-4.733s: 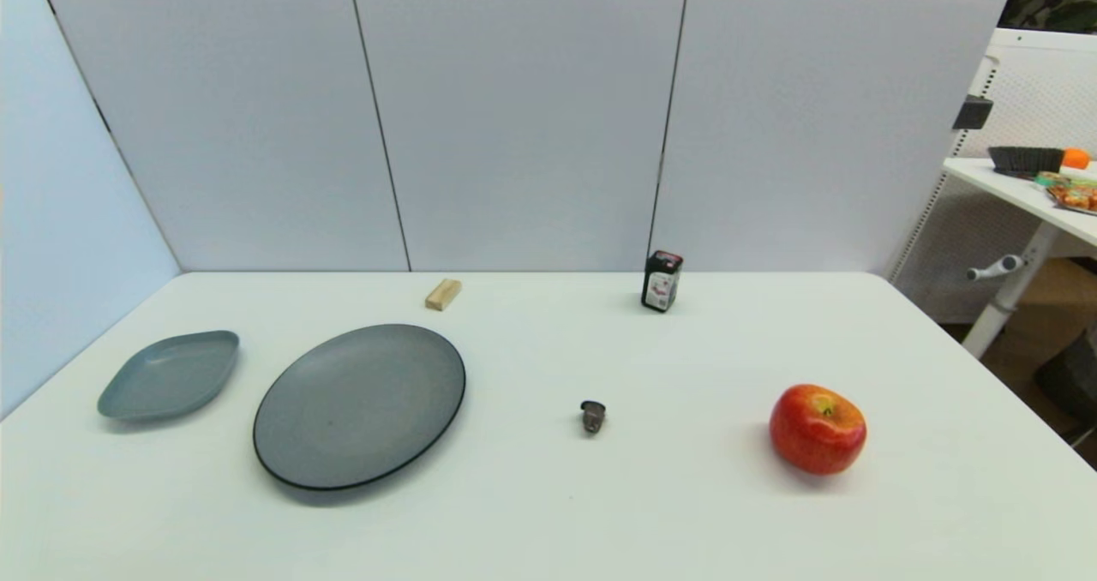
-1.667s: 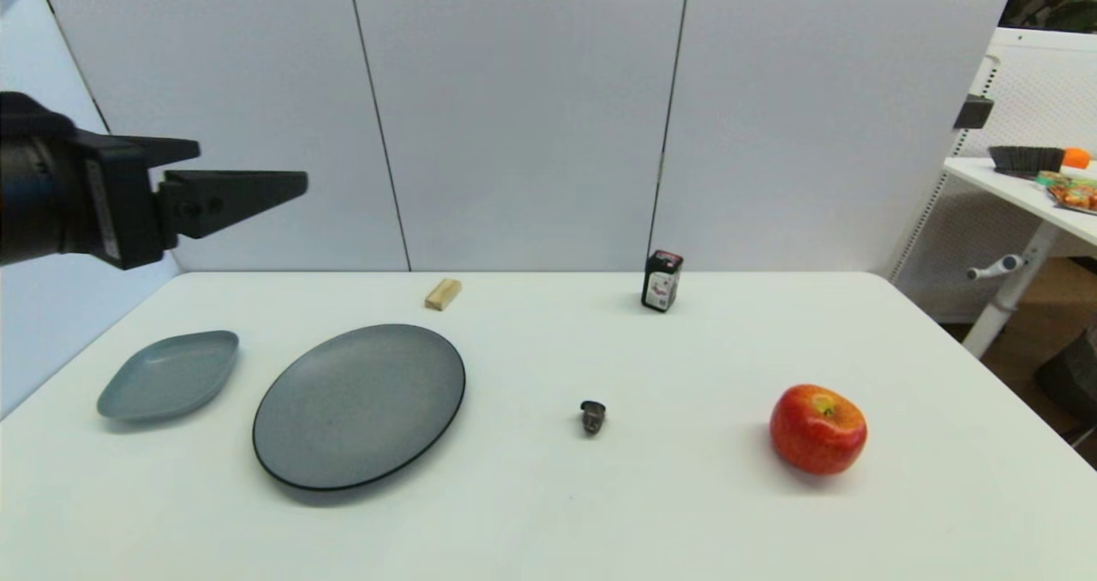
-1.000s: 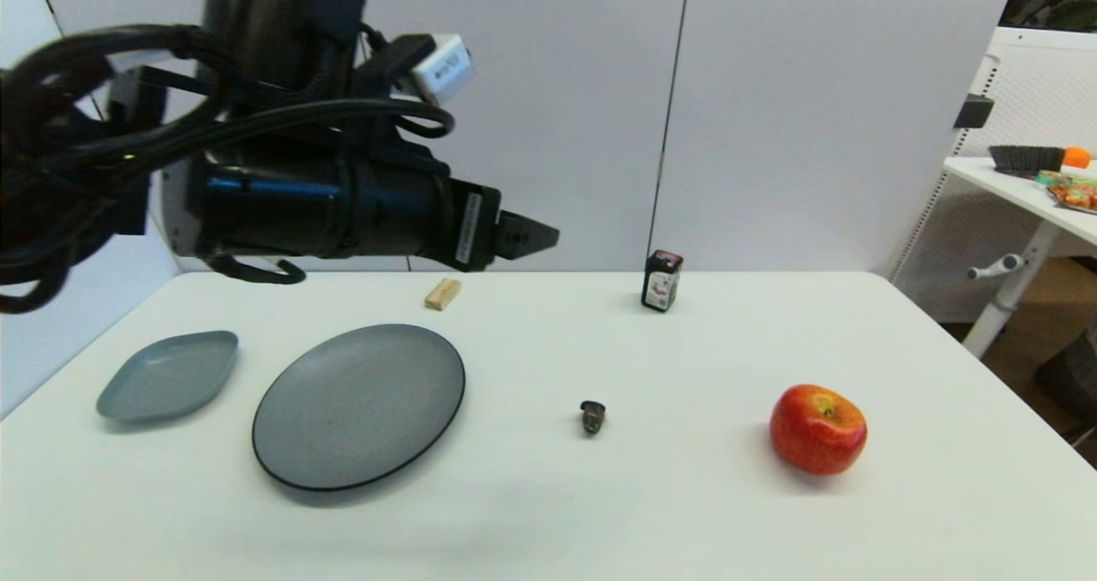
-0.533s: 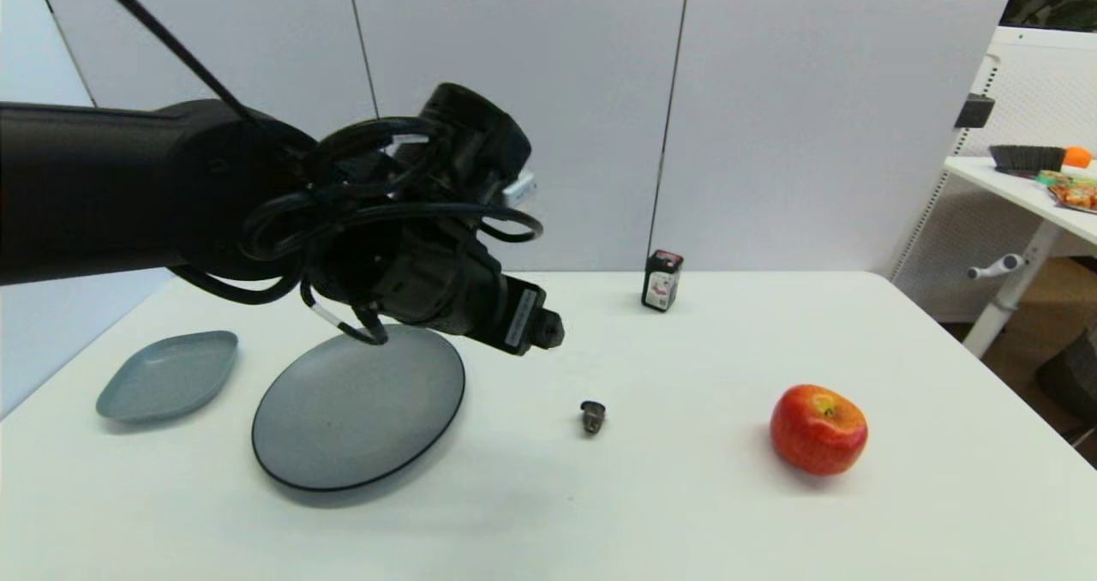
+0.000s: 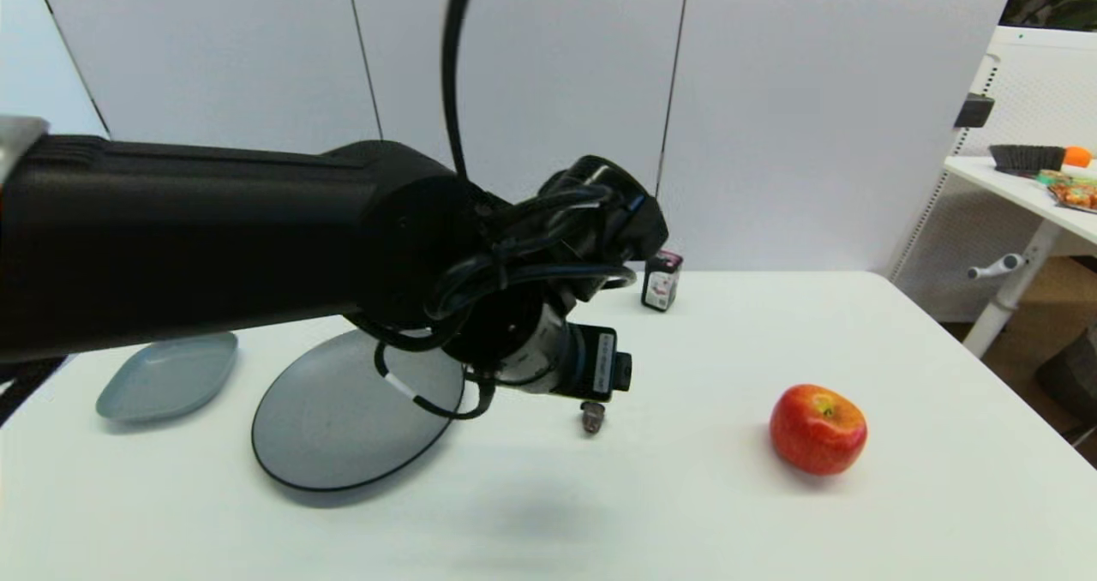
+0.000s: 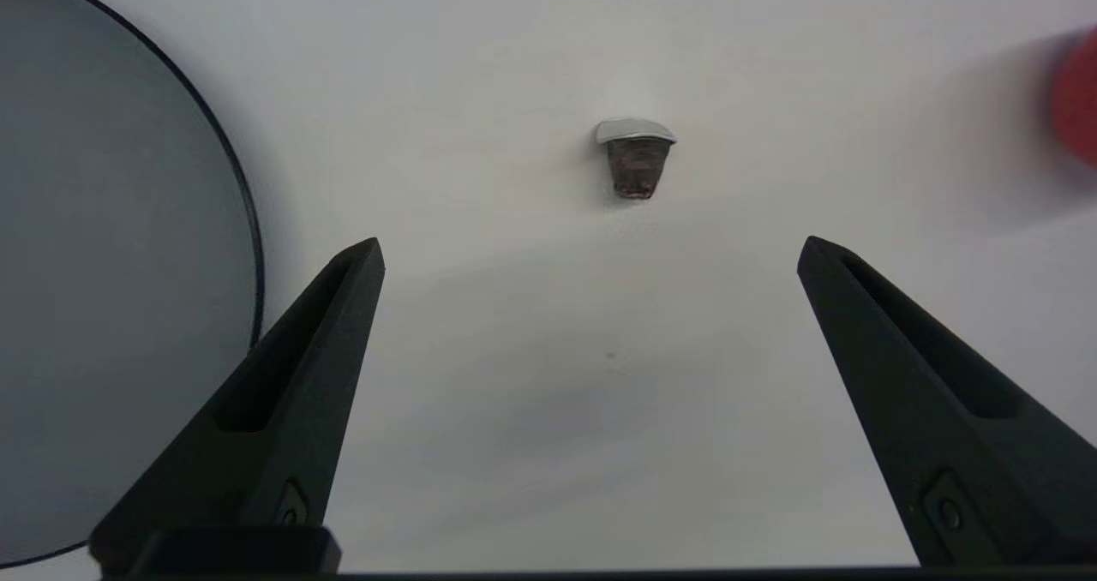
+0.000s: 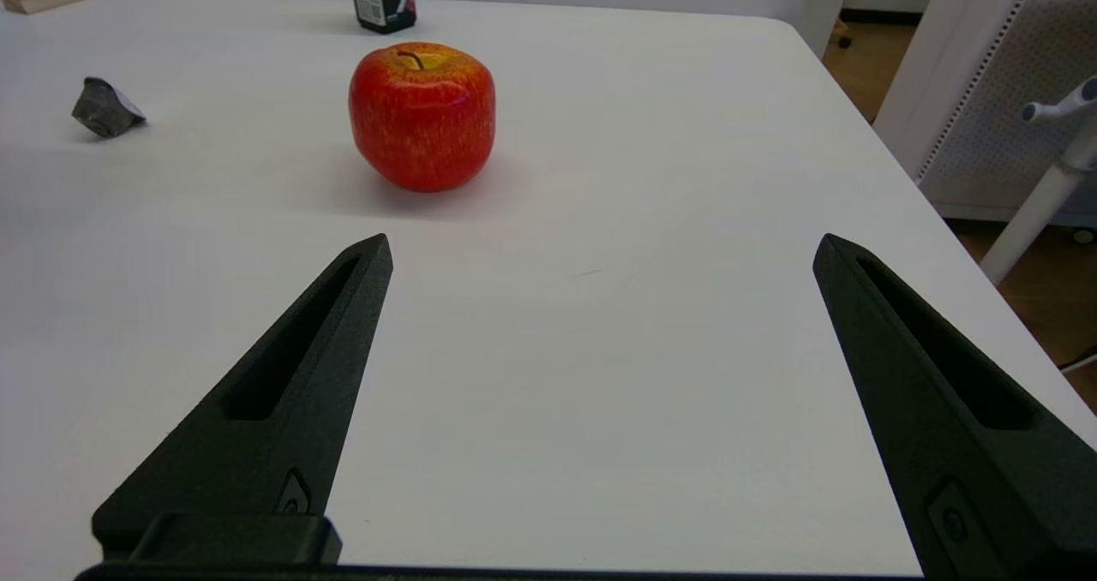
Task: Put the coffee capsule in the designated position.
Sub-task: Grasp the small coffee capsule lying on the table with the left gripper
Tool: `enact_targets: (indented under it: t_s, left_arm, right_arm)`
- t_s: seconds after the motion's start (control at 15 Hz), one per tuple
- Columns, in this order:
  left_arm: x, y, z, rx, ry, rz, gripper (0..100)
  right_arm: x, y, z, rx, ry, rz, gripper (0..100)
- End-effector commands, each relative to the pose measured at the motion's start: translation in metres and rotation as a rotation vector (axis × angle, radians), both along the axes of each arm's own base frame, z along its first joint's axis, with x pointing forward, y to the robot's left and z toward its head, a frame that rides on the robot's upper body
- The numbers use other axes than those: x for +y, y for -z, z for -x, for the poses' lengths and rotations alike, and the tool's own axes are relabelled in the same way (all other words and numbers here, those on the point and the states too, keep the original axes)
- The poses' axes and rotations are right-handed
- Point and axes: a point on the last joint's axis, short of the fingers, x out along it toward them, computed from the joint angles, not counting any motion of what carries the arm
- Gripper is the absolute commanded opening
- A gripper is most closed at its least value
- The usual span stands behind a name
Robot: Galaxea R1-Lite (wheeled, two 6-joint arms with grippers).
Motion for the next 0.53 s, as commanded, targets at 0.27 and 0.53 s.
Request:
enact_targets:
  t_s: [0.27, 0.53]
  left_arm:
    - [-0.021, 0.045, -0.013, 0.066, -0.008, -0.089, 100]
    - [-0.025, 0.057, -0.016, 0.081, -0.011, -0.111, 100]
  right_arm:
    - [0.0, 0.0, 0.0, 0.001, -0.001, 0.001, 100]
    - [0.0, 0.0, 0.0, -0.002, -0.001, 0.001, 100]
